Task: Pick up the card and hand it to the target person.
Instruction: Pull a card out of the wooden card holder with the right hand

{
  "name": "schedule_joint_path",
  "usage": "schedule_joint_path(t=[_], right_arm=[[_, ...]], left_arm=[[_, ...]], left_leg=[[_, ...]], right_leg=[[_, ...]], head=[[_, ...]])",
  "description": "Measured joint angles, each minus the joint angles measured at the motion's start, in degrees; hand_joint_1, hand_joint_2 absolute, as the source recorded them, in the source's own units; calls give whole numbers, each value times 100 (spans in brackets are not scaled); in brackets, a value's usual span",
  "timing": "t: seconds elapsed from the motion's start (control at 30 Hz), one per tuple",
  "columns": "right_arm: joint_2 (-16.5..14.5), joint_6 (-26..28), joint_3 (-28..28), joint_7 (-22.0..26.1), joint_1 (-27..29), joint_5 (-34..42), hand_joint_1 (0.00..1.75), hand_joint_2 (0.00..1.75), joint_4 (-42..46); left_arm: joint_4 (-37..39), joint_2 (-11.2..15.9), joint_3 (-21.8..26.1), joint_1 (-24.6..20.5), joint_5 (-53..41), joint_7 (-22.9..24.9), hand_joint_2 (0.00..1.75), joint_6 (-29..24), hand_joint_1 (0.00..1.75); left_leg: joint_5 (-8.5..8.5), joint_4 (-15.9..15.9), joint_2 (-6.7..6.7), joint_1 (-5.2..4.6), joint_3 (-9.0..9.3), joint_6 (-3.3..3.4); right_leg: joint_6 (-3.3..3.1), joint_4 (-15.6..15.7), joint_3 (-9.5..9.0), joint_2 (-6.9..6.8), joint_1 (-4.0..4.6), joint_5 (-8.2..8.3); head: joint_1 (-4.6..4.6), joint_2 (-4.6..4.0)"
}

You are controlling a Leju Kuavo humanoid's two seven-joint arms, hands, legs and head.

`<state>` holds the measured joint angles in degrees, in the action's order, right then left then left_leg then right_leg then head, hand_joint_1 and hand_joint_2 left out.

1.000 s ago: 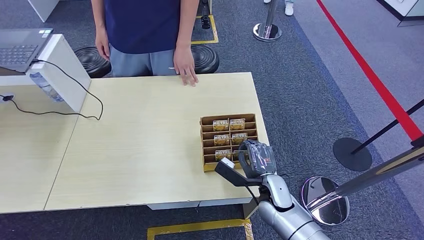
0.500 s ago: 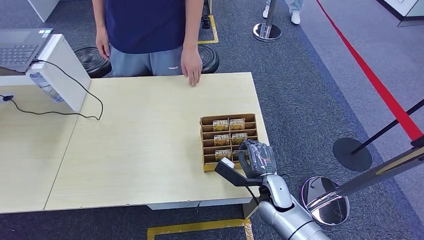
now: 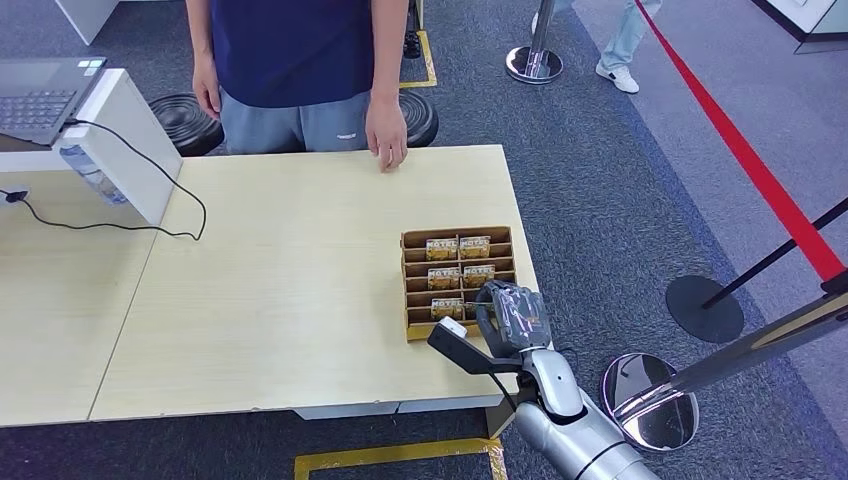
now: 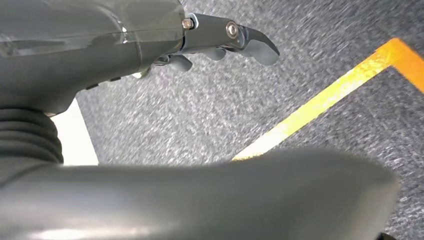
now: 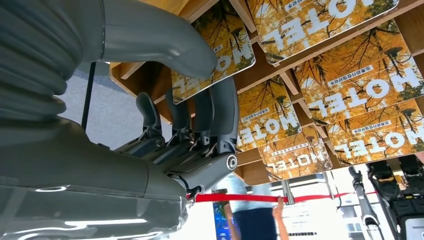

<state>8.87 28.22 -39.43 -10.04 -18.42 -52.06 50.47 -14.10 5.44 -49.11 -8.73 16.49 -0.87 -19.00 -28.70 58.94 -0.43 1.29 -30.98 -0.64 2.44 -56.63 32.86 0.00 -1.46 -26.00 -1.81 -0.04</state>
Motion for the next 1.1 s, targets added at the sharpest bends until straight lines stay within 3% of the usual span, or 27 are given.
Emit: schedule_joint_path(t=[0.23, 0.4, 0.47, 0.6, 1.07, 1.1], right_arm=[[0, -53, 0, -6, -1, -21, 131, 175, 0], [0, -77, 0, -8, -1, -24, 120, 175, 0], [0, -79, 0, -8, 0, -25, 129, 175, 0], [0, -86, 0, -8, 0, -37, 175, 175, 0], [0, -9, 0, -7, 0, 12, 175, 175, 0], [0, -3, 1, -5, 0, 20, 175, 175, 0]], left_arm=[[0, 0, 0, 0, 132, 1, 0, 136, 0], [0, 0, 0, 1, 139, 14, 0, 192, 0], [0, 0, 0, 1, 139, 17, 0, 193, 0], [0, 0, 0, 2, 140, 19, 0, 199, 0], [0, 0, 2, 4, 170, -24, 0, 270, 0], [0, 0, 2, 4, 170, -24, 44, 270, 0]], left_leg=[[0, 0, 0, 0, 0, 0], [0, 0, 0, 0, 1, 0], [0, 0, 0, 0, 1, 0], [0, 0, 0, 0, 1, 0], [0, 0, 0, 0, 0, 0], [0, 0, 0, 0, 0, 0]], right_leg=[[0, 0, 0, 0, 0, 0], [0, 0, -1, 0, 0, 0], [0, 0, -1, 0, 0, 0], [0, 0, -1, 0, 0, 0], [0, 0, -1, 0, 0, 0], [0, 0, -1, 0, 0, 0]], head=[[0, 0], [0, 0], [0, 0], [0, 0], [0, 0], [0, 0]])
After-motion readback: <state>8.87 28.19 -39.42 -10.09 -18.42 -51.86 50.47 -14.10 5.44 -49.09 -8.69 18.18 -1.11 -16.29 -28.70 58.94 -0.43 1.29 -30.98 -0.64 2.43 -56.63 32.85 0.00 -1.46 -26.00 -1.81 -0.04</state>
